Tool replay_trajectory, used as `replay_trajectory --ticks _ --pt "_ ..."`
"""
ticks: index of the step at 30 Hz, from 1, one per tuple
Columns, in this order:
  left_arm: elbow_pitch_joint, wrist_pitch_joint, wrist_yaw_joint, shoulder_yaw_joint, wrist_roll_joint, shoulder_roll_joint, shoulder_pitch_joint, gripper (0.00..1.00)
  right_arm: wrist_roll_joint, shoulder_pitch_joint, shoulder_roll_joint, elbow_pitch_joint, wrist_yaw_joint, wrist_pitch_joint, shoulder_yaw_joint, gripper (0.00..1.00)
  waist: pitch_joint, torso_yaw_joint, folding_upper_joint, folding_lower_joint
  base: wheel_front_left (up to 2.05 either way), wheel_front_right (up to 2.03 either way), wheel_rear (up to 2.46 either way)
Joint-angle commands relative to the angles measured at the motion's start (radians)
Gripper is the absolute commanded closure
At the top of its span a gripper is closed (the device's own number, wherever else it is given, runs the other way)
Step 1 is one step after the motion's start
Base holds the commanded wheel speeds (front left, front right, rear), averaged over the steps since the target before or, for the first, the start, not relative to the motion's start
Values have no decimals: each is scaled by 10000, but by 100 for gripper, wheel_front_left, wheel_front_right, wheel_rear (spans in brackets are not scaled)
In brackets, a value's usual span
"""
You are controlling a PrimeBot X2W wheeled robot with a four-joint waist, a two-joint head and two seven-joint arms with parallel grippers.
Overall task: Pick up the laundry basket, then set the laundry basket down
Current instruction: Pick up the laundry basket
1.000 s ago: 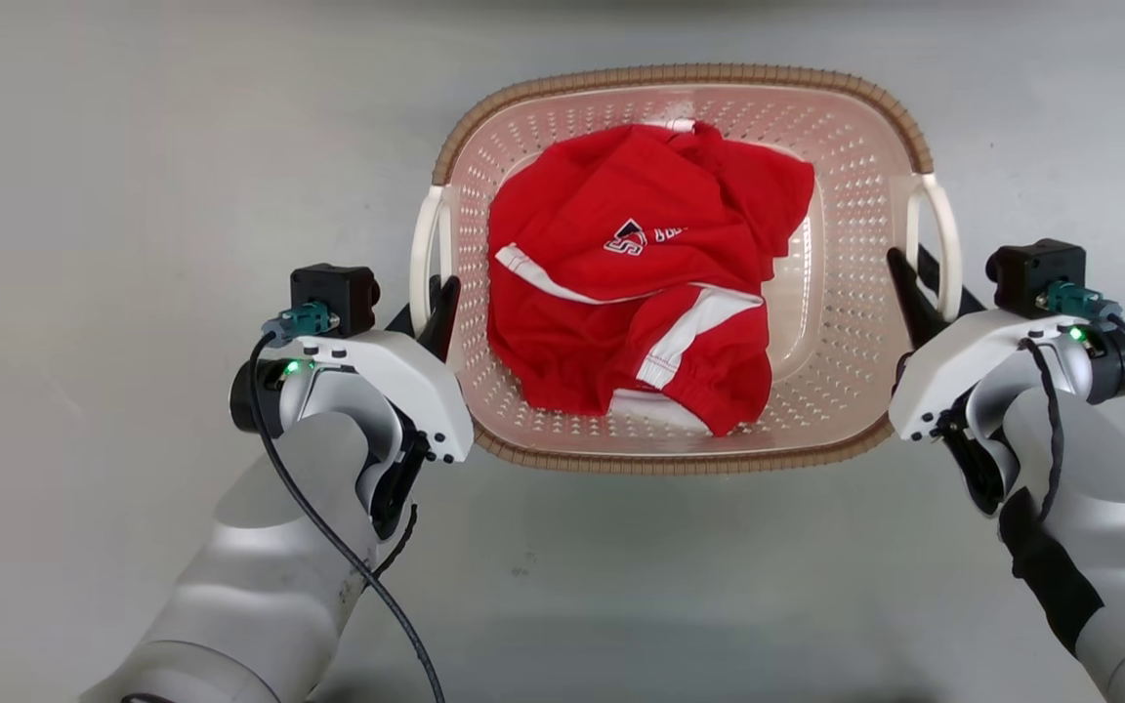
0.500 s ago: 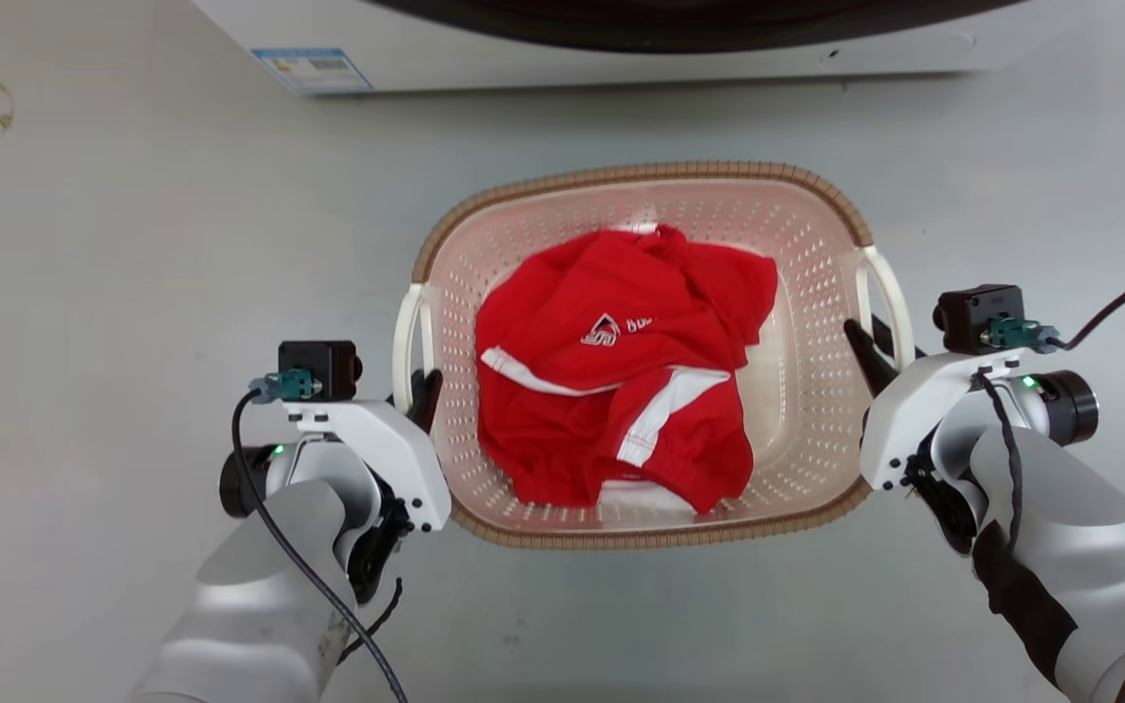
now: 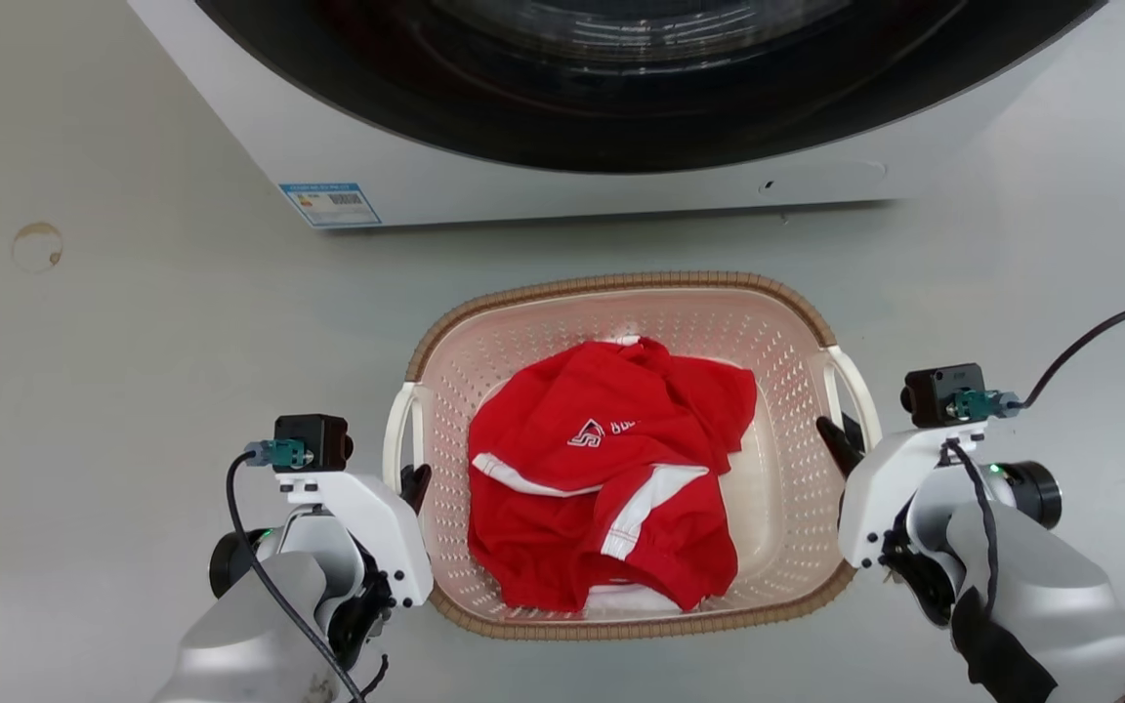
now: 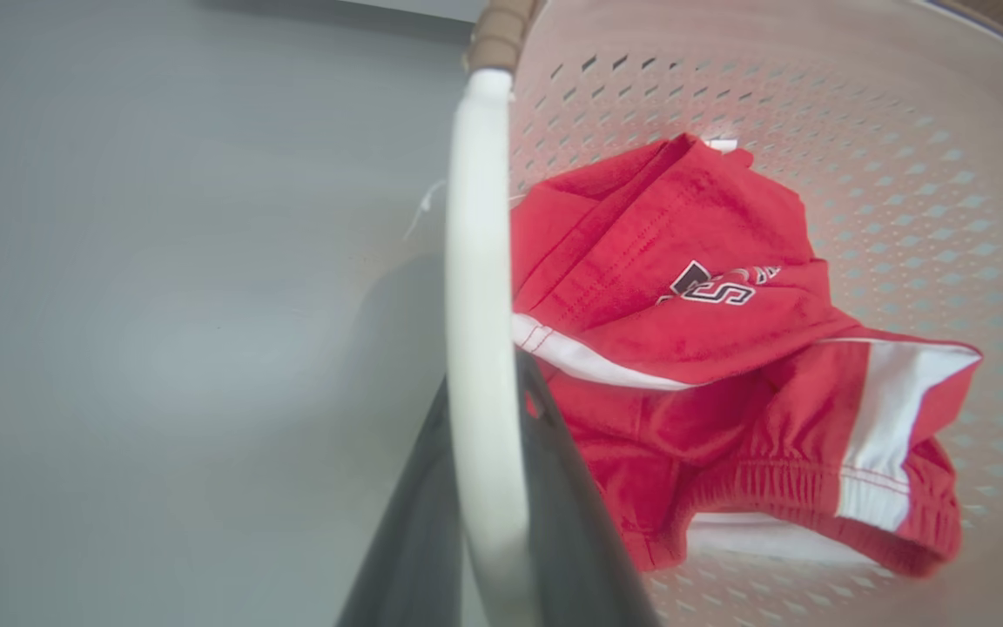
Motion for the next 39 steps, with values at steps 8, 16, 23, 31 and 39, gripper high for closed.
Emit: replay_trajectory --ticks 8,16,23,31,39 --pt "415 739 65 21 -512 1557 683 100 1103 1205 -845 302 -42 422 632 100 -1516 -357 0 0 0 0 0" --pt "464 1485 65 -195 -792 1755 1214 100 1614 1661 -845 414 -42 869 1324 100 -2583 -475 0 0 0 0 0" --pt "553 1899 65 -369 -977 1851 1670 100 1848 1906 -845 636 -42 1105 1857 100 -3562 -392 0 0 0 0 0" --pt "708 2424 65 -520 -1154 1907 2022 100 2048 2219 -845 1017 -42 1347 2178 100 -4494 -204 0 0 0 0 0" --pt "799 2738 65 -647 -1226 1960 2082 100 2209 2271 -844 1219 -42 1298 2314 100 -4758 -96 0 0 0 0 0"
